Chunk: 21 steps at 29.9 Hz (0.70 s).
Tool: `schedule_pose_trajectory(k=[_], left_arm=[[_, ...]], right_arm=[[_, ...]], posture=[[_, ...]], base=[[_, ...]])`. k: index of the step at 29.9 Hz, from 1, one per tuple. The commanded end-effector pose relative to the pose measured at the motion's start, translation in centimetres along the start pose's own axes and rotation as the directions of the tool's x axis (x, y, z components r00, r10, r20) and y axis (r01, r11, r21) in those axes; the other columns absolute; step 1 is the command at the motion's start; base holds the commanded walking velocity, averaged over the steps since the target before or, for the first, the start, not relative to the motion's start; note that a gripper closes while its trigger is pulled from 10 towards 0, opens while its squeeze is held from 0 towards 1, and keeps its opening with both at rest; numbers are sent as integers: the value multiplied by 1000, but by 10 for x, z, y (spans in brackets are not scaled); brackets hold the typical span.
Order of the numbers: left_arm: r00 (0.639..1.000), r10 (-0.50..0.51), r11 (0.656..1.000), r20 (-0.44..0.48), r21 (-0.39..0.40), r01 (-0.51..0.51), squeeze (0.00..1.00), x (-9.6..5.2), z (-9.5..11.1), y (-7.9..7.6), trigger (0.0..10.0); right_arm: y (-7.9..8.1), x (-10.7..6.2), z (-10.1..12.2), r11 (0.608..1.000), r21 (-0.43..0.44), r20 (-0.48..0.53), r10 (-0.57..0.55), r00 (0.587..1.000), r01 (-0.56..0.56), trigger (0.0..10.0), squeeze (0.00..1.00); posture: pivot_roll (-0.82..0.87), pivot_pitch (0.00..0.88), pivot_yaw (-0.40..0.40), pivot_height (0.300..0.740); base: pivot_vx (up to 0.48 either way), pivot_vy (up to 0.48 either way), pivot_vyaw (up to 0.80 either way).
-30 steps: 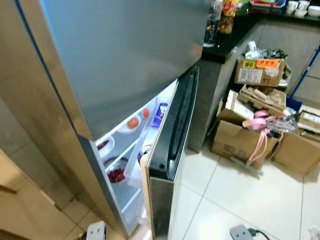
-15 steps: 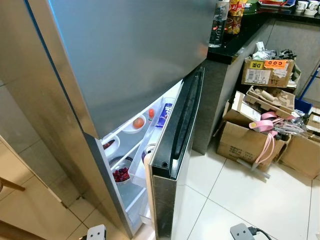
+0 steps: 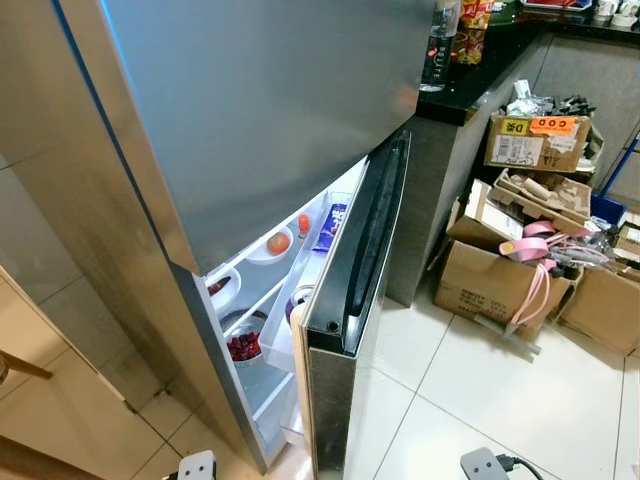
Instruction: Restocking fridge
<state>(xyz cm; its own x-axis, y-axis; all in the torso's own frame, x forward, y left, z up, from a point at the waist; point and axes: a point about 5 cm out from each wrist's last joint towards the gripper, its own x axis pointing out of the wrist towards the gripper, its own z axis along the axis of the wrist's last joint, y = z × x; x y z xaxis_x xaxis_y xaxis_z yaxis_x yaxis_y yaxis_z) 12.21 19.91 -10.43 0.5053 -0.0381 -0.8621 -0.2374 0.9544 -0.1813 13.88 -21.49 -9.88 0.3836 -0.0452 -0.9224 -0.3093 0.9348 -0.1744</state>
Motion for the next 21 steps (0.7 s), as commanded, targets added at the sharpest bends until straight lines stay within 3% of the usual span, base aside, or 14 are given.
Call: schedule_pose_trajectory(k=[1,21], left_arm=[[1000,-3,1000,-24,9,3,0,0,-7,-3,10000],[1000,0,1000,-27,12,0,0,0,-8,-3,10000]], right_arm=[[-3,-1,-2,1000,-12,-2,-10,1000,10,10000,0],[-8,-1,-5,999,-30,-10,-18,1000,18,10000,0]], posture=[[-50,0,-10,740],[-47,0,-20,740]], base=[[-270,0,0],[-412,0,0]])
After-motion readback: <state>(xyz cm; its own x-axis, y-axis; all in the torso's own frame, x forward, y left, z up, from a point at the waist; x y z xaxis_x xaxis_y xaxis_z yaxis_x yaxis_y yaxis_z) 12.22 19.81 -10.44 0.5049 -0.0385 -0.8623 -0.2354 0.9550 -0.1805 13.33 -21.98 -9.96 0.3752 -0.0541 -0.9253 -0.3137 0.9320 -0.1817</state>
